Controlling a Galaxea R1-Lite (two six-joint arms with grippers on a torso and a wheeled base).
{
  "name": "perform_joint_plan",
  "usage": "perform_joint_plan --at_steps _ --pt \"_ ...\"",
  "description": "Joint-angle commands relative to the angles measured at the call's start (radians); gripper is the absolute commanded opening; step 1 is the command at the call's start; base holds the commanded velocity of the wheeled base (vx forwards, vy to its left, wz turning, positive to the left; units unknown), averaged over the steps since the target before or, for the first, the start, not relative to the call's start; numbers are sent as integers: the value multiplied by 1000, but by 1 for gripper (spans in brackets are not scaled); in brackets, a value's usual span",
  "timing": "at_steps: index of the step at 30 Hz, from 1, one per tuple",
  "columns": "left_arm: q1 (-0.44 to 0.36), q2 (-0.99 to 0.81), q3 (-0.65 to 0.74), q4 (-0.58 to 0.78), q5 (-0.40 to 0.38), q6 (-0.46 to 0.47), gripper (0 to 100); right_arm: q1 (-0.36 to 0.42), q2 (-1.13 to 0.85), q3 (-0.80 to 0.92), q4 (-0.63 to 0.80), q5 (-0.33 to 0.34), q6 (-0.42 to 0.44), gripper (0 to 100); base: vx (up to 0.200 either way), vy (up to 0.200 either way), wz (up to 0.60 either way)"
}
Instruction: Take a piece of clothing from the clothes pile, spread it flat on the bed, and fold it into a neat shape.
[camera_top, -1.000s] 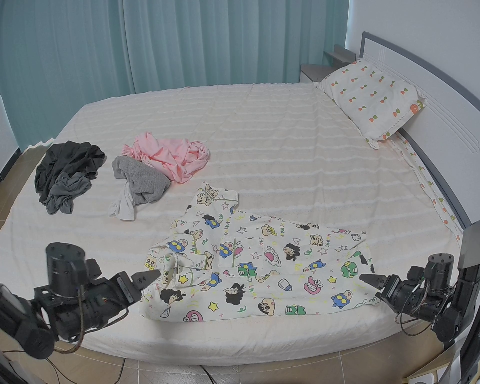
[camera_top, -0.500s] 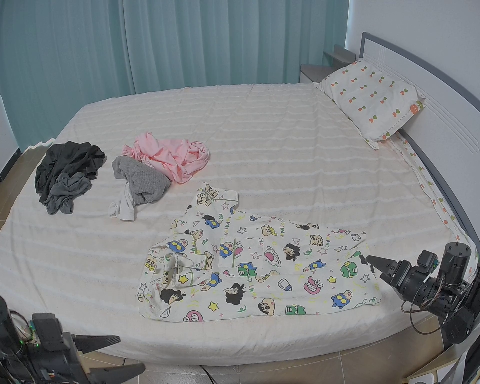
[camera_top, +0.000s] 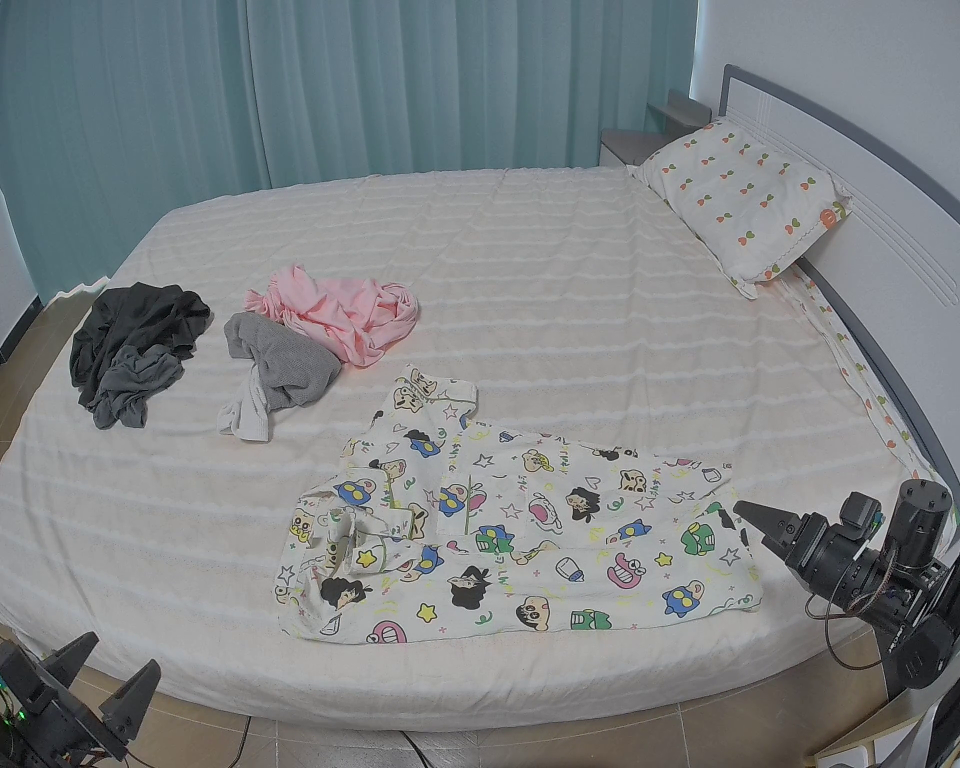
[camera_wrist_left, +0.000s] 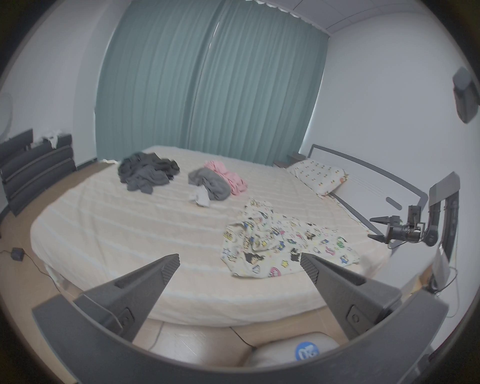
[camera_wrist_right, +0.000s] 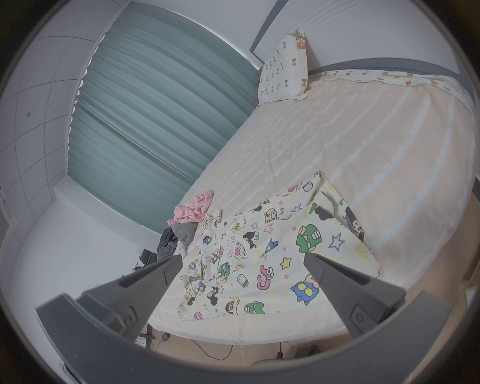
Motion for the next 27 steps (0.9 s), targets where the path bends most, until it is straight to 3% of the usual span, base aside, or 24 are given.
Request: perform_joint_plan --at_steps 1,3,9,14,17,20,25,27 --pt "53 -322 -1 124 147 105 100 -2 -100 18 5 27 -52 100 0 0 0" --pt "53 -322 -1 127 204 107 100 13 -81 18 31 35 -52 100 0 0 0" --pt "53 -320 -1 127 201 134 100 18 -26 18 63 39 -38 100 0 0 0" --pt "-29 -350 2 118 144 164 100 19 -34 18 65 39 -30 100 0 0 0" --pt "-26 -350 2 118 118 161 100 24 -31 18 65 39 -30 100 0 0 0" --pt "53 -350 -1 129 89 130 100 41 -37 18 65 39 -30 100 0 0 0" --pt "43 -350 1 124 84 116 100 52 -41 18 65 35 -32 100 0 0 0" --pt "41 -350 1 119 49 128 100 52 -41 18 65 33 -30 100 0 0 0"
